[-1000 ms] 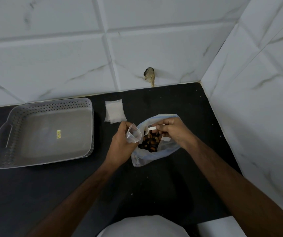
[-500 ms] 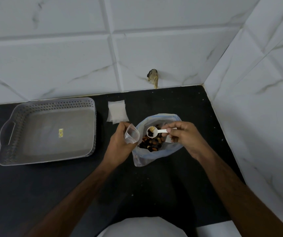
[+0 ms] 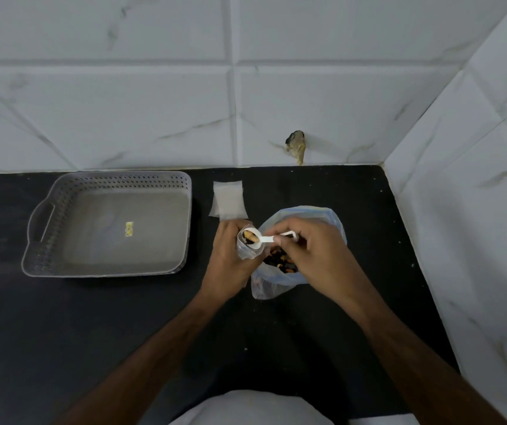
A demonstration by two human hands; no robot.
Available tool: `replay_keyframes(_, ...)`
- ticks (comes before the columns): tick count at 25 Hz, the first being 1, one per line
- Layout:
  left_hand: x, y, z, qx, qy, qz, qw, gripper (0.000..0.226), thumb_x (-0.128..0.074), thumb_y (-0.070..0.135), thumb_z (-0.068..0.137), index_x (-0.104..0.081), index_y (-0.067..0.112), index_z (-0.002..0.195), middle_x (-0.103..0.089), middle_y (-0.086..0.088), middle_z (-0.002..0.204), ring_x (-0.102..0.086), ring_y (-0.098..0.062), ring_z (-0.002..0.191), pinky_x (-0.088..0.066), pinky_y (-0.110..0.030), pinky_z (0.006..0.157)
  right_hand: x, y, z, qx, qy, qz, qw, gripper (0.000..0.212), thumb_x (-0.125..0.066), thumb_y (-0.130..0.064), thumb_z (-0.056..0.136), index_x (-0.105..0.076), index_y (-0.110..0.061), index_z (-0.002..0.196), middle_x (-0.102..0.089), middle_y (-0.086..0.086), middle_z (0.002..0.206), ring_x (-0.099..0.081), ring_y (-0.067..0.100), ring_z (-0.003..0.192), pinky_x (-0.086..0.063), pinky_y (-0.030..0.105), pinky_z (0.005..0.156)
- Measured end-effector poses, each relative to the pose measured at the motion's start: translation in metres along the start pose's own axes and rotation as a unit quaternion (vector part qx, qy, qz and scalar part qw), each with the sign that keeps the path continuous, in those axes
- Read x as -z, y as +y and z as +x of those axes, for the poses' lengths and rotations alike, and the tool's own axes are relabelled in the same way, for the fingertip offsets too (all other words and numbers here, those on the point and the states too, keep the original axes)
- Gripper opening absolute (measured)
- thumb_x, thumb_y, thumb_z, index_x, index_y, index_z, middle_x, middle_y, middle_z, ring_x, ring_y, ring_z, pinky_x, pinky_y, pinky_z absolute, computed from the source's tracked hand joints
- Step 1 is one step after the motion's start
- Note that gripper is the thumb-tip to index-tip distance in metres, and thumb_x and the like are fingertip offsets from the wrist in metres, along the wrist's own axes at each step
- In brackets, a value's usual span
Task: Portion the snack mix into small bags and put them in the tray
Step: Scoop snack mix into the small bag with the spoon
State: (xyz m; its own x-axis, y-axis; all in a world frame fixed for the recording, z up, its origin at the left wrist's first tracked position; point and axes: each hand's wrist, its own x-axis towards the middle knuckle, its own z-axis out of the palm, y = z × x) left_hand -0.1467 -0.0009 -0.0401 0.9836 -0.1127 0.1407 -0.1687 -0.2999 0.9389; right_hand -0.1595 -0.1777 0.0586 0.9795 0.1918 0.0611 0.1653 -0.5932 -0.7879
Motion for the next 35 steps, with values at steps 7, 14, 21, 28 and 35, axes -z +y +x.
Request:
replay_keyframes(7,0.004,0.003,0.001,0.023,-0.008,-0.024,0.999,0.033,-0.083,0.017,0.083,-0.059,0.012,0.105,-0.053,0.006,0.103,-0.056,-0.004,0.097,-0.047,-0.017,0.081,-0.015,0.008,0.0,0.214,0.0,-0.18,0.96,0.019,-0.07,-0.003,0.082,-0.075,-0.012,0.098,-0.074,-0.001,0.093,-0.066,0.011,0.089,-0.048,0.025,0.086)
replay_keyframes(14,0.006,0.005,0.0,0.036,-0.021,-0.042,0.998,0.038,-0.076,0.041,0.084,-0.054,0.029,0.112,-0.051,0.017,0.107,-0.058,-0.01,0.103,-0.05,-0.019,0.084,-0.002,-0.007,-0.004,-0.072,0.04,0.107,0.991,0.017,-0.068,-0.004,0.091,-0.078,-0.015,0.1,-0.075,-0.006,0.09,-0.069,0.004,0.085,-0.054,0.015,0.076)
replay_keyframes(21,0.012,0.0,0.002,0.071,-0.087,-0.018,0.994,0.05,-0.075,0.044,0.082,-0.048,0.043,0.124,-0.054,0.006,0.133,-0.053,-0.004,0.125,-0.048,-0.025,0.1,0.041,0.028,-0.004,-0.245,0.116,0.339,0.901,0.024,-0.056,0.0,0.096,-0.076,-0.012,0.104,-0.074,0.005,0.104,-0.066,0.014,0.086,-0.056,0.023,0.074)
replay_keyframes(28,0.008,-0.002,0.003,0.097,-0.144,0.029,0.984,0.048,-0.079,0.028,0.086,-0.05,0.035,0.123,-0.051,0.007,0.134,-0.051,0.0,0.121,-0.048,-0.024,0.097,0.012,0.07,0.006,-0.226,-0.087,-0.142,0.96,0.027,-0.053,-0.013,0.101,-0.068,-0.029,0.116,-0.068,-0.006,0.108,-0.068,0.013,0.091,-0.056,0.025,0.075)
replay_keyframes(35,0.008,-0.005,0.005,0.114,-0.187,0.036,0.975,0.029,-0.079,0.026,0.086,-0.059,0.028,0.108,-0.064,0.008,0.105,-0.064,-0.006,0.097,-0.054,-0.026,0.08,-0.038,0.11,0.034,-0.123,-0.143,-0.293,0.937,0.021,-0.057,-0.007,0.09,-0.071,-0.01,0.106,-0.068,0.012,0.106,-0.062,0.033,0.103,-0.05,0.044,0.09)
